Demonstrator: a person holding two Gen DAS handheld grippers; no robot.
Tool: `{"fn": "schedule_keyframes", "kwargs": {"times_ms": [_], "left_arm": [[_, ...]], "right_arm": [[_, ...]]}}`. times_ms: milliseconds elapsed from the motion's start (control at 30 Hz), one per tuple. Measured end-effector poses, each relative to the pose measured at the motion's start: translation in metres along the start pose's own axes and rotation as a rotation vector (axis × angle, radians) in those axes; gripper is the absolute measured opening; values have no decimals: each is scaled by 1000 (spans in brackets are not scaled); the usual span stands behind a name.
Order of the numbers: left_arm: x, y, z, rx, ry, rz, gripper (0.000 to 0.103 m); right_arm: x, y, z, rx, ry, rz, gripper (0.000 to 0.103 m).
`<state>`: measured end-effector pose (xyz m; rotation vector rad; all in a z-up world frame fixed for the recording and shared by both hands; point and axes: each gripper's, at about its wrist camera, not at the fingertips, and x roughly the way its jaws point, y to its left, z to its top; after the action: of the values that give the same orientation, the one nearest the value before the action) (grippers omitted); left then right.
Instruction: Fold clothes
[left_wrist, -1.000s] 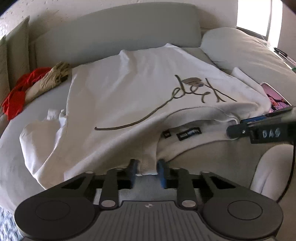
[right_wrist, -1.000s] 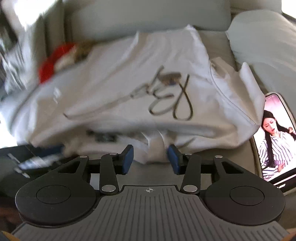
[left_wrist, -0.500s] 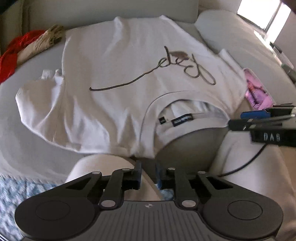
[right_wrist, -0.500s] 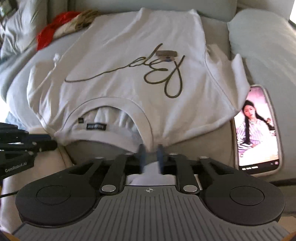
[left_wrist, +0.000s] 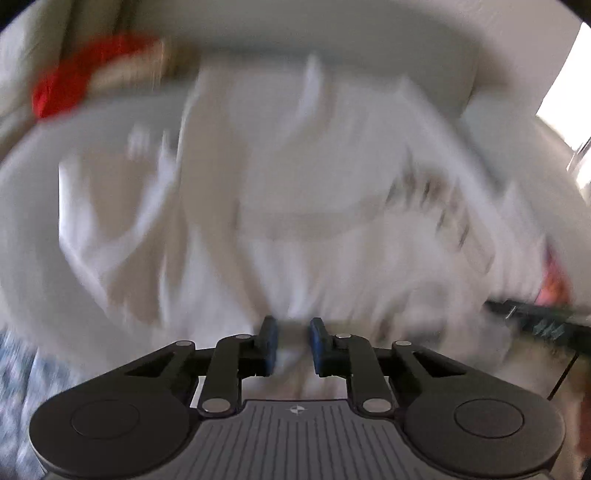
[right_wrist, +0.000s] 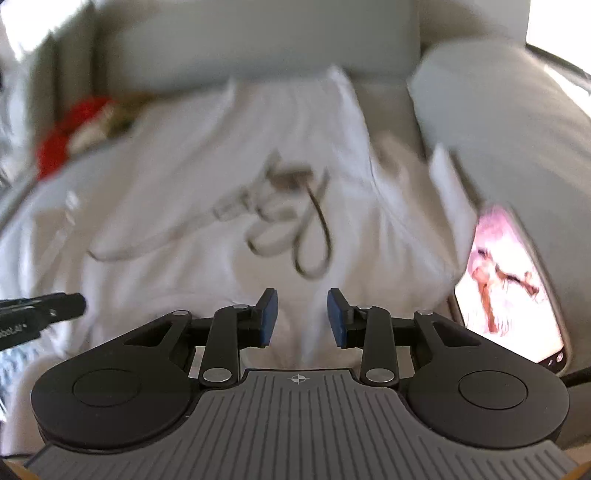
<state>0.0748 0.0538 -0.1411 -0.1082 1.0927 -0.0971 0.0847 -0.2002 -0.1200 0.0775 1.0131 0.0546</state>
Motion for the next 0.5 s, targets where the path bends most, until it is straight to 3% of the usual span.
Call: {"fn": "schedule_keyframes", "kwargs": {"times_ms": [67,100,167,267,333,400,500], "left_arm": [[-13,9,-8,-1,-25,-48,20],[-20,19,-10,-33,-43,-85,23],[-36,51,-17,-178,-130,-165,40],[-56,105,-33,-432,-335,-169,56],[-58,144,-45,-640,-426,-162,57],[-48,179,-56,-824,-474,-200,57],[-20,212,-62,-982,-457,-290,55]], "right_arm": [[-6,3,-7,-40,37,-8,39],[-12,4,-9,-51,64,-2,46],[-26,1,-9,-13,90,37,49],[-48,-5,-5,61,36,121,62],[-61,-3,0,104,-6,186,64],[-70,4,6,128,-26,240,64],[-83,17,11,143,-60,307,64]]}}
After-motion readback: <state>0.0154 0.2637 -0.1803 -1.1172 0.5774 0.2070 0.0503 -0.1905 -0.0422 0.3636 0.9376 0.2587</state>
